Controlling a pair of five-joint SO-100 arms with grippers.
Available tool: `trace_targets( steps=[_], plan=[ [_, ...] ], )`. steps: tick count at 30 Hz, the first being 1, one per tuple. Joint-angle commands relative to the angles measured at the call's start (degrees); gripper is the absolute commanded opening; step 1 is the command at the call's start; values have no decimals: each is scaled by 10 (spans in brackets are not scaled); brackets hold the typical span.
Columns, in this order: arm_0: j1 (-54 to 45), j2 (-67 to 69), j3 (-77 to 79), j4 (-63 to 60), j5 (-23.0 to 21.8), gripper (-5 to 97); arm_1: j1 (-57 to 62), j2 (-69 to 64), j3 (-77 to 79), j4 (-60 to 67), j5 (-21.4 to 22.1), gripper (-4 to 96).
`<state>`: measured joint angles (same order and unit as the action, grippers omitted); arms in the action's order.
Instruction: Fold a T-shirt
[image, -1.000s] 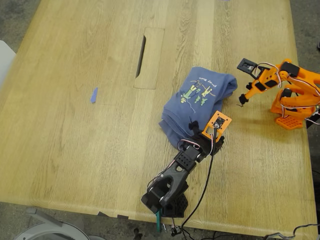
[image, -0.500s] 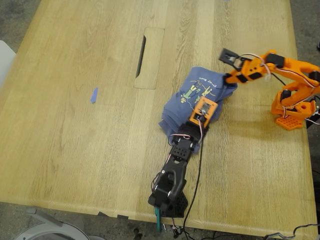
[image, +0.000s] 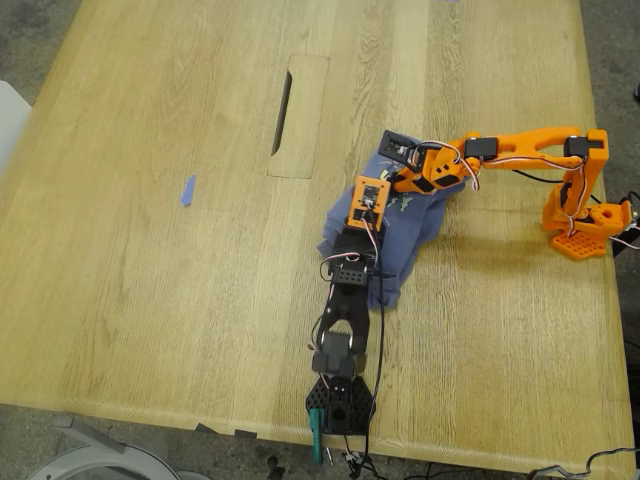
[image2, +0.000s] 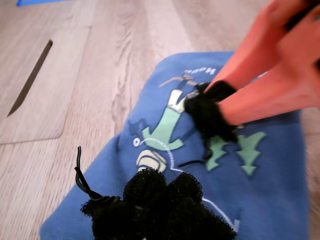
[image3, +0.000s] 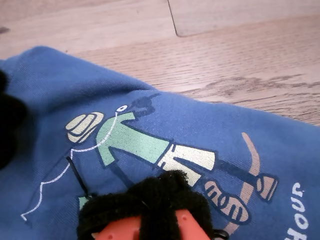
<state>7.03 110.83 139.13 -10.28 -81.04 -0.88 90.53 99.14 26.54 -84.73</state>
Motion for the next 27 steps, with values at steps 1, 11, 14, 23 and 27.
trace_targets(
  steps=[1,11,14,23,27],
  plan=[
    [-27,-10,-47,-48,-10,-1,-4,14,40,-40,8,0],
    [-114,-11,25,-68,-20,-1,22,171,303,-108,15,0],
    [-131,-11,35,-65,-20,-1,34,221,363,-111,15,0],
    [-178,-7,76,-45,-21,-1,80,372,488,-79,14,0],
    [-192,13,93,-41,-21,-1,109,443,526,-47,13,0]
  ],
)
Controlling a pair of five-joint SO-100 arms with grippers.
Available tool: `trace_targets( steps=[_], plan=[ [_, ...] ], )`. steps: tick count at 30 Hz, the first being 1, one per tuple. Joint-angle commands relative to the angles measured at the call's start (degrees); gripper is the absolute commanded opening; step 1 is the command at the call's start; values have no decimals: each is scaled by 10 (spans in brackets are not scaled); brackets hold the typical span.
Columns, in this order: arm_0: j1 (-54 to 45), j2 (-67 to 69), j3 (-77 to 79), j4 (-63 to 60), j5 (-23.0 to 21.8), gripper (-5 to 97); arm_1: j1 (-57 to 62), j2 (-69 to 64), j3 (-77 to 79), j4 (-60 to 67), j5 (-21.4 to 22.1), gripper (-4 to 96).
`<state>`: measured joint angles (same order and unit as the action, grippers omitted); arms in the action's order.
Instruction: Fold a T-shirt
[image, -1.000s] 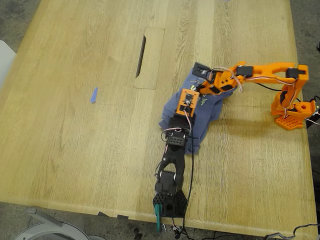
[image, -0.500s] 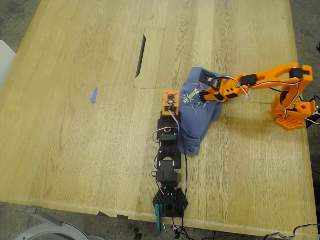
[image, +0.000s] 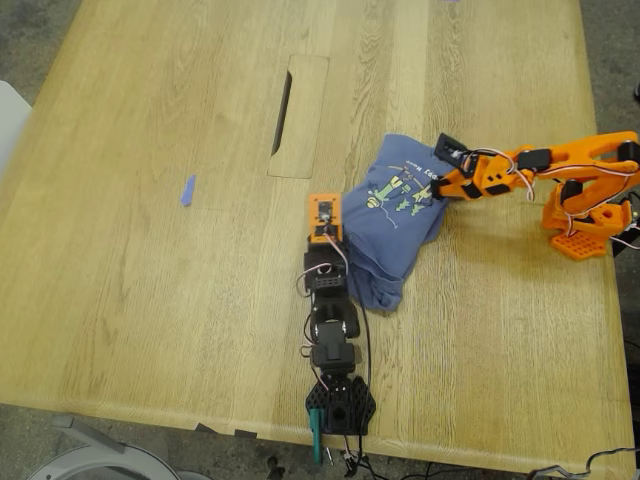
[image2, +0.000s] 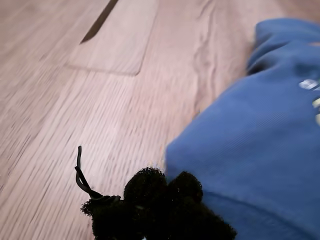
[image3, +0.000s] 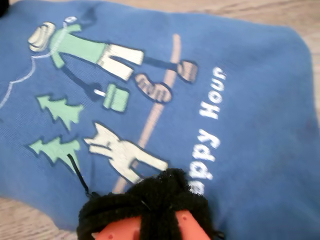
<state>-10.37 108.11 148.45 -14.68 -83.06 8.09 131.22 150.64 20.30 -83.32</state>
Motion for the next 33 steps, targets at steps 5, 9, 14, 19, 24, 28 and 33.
trace_targets(
  steps=[5,9,14,19,24,28,33],
  plan=[
    [-23,96,25,12,-2,-1,76,152,63,76,-2,0],
    [-18,192,28,70,4,-1,78,183,13,142,-3,0],
    [6,350,7,188,30,-1,67,104,-151,194,-7,0],
    [63,452,-34,301,42,-1,19,-26,-347,257,-11,0],
    [141,387,-78,301,47,-1,-46,-209,-512,226,-11,0],
    [197,243,-110,204,44,-1,-90,-329,-546,135,-8,0],
    [245,40,-149,69,34,-1,-98,-380,-519,67,-6,0]
  ],
)
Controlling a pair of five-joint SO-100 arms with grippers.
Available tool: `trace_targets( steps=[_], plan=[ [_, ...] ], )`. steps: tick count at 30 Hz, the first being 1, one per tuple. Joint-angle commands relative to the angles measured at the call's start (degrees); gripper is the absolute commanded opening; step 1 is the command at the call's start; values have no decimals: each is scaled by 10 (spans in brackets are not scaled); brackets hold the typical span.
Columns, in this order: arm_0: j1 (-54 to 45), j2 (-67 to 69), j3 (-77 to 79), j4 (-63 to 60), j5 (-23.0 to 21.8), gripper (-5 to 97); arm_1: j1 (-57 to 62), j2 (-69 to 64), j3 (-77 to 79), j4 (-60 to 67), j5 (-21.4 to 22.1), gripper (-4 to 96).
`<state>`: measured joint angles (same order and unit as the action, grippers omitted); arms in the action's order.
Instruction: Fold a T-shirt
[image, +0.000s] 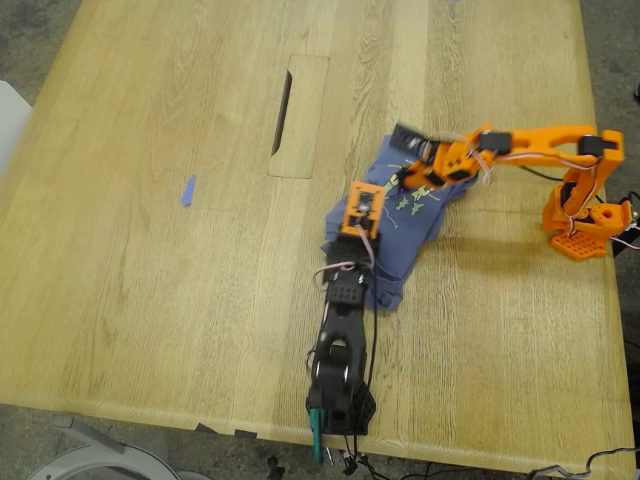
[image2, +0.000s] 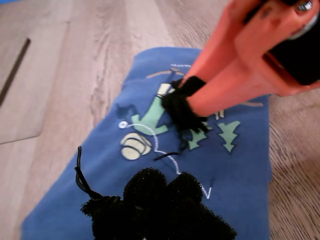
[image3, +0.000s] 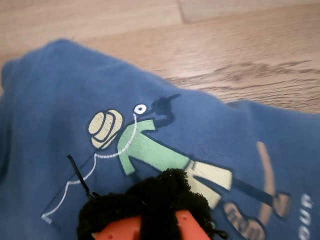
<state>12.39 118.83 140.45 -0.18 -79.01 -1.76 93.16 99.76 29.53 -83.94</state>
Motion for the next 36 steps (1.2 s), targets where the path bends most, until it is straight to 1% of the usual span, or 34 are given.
trace_targets(
  steps=[1,5,10,16,23,29,36],
  plan=[
    [20,-105,-77,-100,-8,-1,4,6,11,-34,0,0],
    [0,-208,-87,-164,-15,-1,21,43,110,-69,3,0],
    [-52,-233,-37,-207,-18,-1,49,125,241,-95,5,0],
    [-107,-194,-3,-204,-24,-1,82,221,348,-97,5,0],
    [-160,-134,3,-161,-27,-1,106,321,438,-83,5,0],
    [-210,-71,15,-118,-31,-1,137,431,517,-43,5,0],
    [-274,-4,41,-75,-29,-1,188,596,601,38,4,0]
  ],
)
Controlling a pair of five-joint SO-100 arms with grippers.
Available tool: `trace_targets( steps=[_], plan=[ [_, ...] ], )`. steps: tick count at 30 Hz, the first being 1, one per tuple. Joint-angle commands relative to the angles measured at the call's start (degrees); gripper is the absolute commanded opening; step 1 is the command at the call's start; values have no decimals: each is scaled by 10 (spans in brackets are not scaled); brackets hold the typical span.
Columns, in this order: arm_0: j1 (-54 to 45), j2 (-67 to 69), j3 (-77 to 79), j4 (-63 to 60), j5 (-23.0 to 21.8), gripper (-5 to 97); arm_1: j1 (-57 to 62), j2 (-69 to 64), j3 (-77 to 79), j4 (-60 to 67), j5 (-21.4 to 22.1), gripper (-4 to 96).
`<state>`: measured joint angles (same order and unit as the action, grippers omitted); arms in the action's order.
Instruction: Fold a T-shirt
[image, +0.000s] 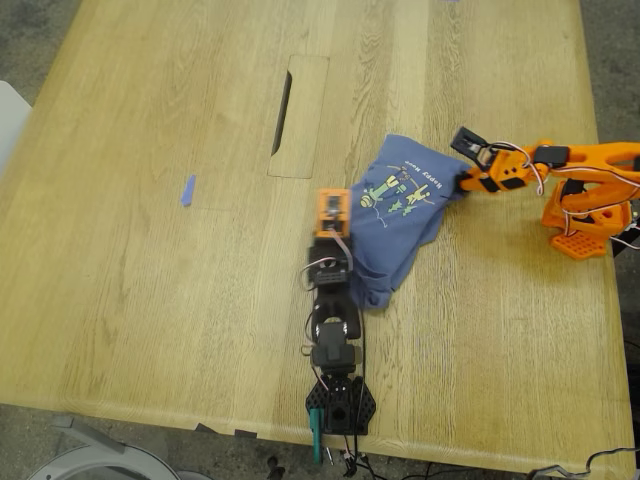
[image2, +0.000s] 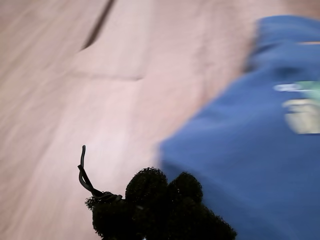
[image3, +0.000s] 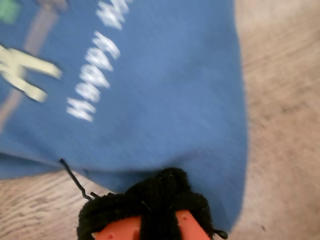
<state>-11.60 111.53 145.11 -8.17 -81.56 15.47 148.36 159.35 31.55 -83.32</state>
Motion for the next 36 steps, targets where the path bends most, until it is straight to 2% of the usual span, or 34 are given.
trace_targets(
  steps=[1,8,18,23,28,29,31,36],
  plan=[
    [-37,71,-4,7,-4,-1,24,59,7,30,-2,0],
    [-82,124,17,52,-3,-1,103,156,11,111,-6,0],
    [-252,396,145,233,9,-1,307,467,112,312,-27,0],
    [-399,622,232,373,12,-1,461,466,90,321,-38,0],
    [-531,836,303,499,-11,-1,606,468,112,311,-45,0],
    [-546,889,307,558,-14,-1,626,468,122,305,-46,0],
    [-574,940,307,644,-17,-1,654,468,144,296,-47,0],
    [-631,952,306,657,-25,-1,698,469,214,240,-42,0]
  ],
)
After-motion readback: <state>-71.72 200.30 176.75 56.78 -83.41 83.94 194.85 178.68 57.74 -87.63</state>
